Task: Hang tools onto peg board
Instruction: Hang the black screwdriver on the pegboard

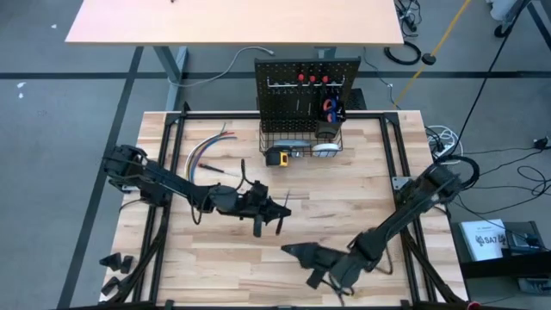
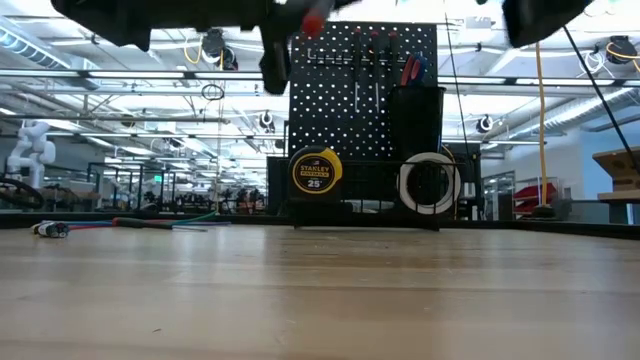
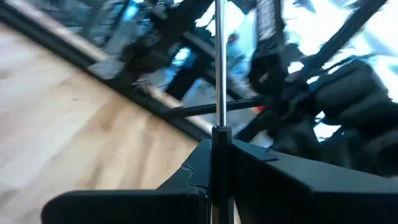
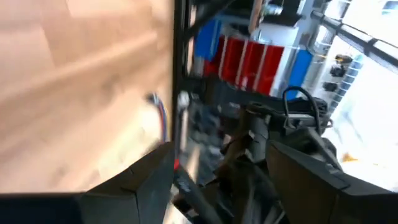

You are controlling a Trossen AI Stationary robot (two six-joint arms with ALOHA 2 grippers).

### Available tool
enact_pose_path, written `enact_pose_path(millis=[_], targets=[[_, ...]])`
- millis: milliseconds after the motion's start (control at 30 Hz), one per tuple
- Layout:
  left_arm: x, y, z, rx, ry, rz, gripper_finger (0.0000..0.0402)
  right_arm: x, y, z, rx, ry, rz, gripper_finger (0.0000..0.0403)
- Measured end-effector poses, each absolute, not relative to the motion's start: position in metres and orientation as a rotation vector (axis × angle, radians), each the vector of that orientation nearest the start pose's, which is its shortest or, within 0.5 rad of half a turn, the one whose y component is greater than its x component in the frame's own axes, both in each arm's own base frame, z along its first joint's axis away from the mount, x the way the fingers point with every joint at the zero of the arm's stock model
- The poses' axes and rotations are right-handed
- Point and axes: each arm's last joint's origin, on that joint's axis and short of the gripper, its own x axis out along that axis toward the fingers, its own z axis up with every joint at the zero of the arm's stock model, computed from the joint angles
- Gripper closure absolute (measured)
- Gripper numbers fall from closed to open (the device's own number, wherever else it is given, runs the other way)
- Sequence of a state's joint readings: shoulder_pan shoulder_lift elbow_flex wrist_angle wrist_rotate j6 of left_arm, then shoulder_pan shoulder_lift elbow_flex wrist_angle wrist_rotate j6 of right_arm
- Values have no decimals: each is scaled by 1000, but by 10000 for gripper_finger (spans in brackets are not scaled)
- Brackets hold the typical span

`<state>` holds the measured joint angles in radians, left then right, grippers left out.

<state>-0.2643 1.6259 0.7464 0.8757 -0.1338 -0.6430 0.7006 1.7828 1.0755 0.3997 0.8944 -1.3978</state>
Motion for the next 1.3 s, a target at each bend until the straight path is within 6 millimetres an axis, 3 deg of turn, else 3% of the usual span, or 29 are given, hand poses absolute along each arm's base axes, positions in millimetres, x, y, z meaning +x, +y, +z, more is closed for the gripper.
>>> enact_pose_path(millis=[133, 300, 600, 1067, 1300], targets=[[325, -84, 217, -657, 1, -171, 368, 326, 243, 211, -1757, 431, -83, 161], [326, -85, 216, -658, -2, -180, 371, 337, 250, 215, -1825, 499, -81, 164], [323, -92, 223, -685, -44, -267, 371, 340, 237, 208, -1943, 613, -20, 166], [323, -92, 222, -682, -34, -266, 371, 350, 223, 208, -2012, 660, -14, 166], [323, -92, 220, -657, -22, -257, 371, 354, 218, 208, -2068, 675, 8, 202]])
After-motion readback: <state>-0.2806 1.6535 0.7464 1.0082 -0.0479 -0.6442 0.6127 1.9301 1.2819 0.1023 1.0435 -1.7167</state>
